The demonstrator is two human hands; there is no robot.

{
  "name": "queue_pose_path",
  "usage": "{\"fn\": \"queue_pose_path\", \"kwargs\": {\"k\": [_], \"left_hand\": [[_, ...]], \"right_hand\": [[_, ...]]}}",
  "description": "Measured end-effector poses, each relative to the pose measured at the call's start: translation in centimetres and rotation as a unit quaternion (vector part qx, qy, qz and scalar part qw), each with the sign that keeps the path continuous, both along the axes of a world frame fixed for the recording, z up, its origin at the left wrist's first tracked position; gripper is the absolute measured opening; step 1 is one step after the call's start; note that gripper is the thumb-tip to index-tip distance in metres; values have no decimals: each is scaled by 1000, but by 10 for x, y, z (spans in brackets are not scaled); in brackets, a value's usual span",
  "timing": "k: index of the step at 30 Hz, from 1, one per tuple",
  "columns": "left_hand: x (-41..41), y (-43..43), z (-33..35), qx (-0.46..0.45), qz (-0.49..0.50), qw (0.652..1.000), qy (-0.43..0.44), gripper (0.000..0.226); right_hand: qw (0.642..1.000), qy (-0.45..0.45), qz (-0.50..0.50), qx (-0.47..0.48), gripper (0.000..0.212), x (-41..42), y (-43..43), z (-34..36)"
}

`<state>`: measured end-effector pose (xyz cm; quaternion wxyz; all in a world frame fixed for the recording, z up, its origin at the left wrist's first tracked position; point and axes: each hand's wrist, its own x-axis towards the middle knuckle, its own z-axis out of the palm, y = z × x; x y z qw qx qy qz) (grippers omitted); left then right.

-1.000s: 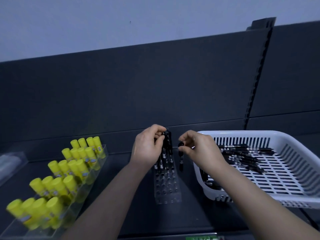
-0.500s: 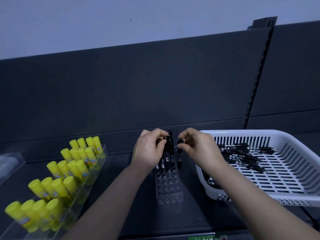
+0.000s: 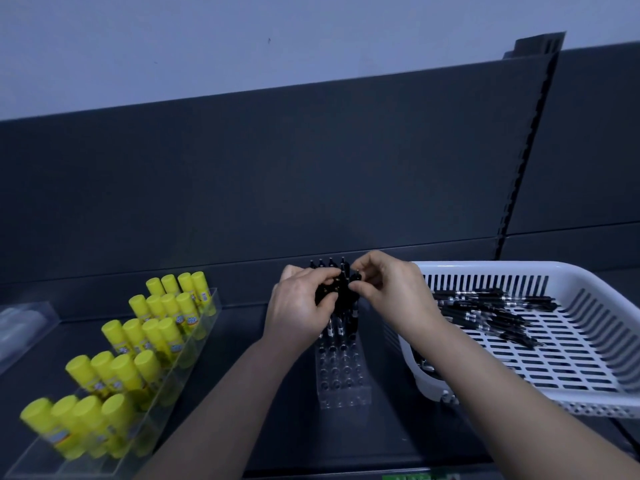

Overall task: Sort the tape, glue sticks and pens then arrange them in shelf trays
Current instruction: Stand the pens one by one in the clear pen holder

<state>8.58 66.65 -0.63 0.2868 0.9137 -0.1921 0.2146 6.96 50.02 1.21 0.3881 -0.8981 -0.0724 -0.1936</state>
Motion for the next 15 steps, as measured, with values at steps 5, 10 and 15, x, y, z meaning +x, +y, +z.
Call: {"fn": "queue_pose_path", "kwargs": {"k": [5,10,15], "left_hand": [[0,14,4,-45,45,996,-60,30],[-1,25,5,-43,63,995,-62,27],[-6,16,9,-56,44,994,-78,25]], "right_hand": [[999,28,6,-45,28,9,6,-14],[995,52,9,-84,43,11,10,-23],[995,54,6,-83,53,3,0,-19]]}}
